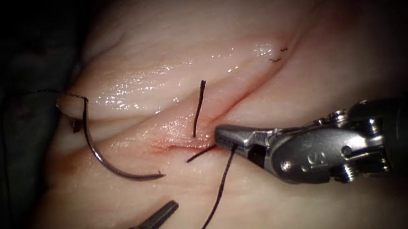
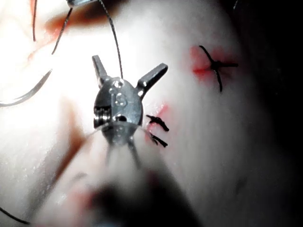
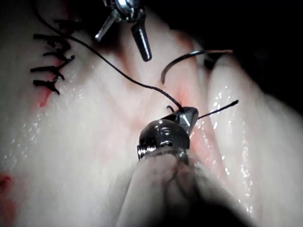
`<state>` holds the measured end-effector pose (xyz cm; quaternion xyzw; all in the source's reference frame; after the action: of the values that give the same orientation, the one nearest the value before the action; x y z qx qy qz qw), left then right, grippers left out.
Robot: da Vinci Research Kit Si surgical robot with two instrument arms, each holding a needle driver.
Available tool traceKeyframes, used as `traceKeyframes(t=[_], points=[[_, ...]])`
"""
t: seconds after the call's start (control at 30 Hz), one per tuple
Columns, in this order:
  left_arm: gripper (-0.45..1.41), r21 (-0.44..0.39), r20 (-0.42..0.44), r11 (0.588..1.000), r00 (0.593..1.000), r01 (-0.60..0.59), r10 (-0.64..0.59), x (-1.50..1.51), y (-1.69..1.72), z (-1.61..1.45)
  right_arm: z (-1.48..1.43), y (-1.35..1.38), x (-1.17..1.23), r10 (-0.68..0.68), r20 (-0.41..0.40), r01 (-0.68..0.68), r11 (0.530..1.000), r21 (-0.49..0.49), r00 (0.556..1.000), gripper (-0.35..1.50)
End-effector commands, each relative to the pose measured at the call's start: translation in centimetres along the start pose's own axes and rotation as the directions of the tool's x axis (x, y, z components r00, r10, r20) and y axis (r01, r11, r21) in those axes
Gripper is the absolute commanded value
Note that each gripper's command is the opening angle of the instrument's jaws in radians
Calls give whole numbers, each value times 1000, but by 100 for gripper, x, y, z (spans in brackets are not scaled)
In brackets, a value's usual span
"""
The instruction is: Wound Closure
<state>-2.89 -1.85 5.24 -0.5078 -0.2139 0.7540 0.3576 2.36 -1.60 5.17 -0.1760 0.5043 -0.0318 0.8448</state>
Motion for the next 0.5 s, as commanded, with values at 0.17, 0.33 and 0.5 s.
traceKeyframes(t=[0.17,0.33,0.5], points=[[101,28,88,999,996,-29,26,-22,6,13,6,1,-10,22,5,-22,1000,0,1000,-35],[96,53,171,995,982,-88,78,-32,4,15,6,2,-10,24,6,-24,1000,0,1000,-35],[98,105,272,986,958,-129,96,-34,1,15,5,1,-8,23,4,-23,1000,1,1000,-35]])
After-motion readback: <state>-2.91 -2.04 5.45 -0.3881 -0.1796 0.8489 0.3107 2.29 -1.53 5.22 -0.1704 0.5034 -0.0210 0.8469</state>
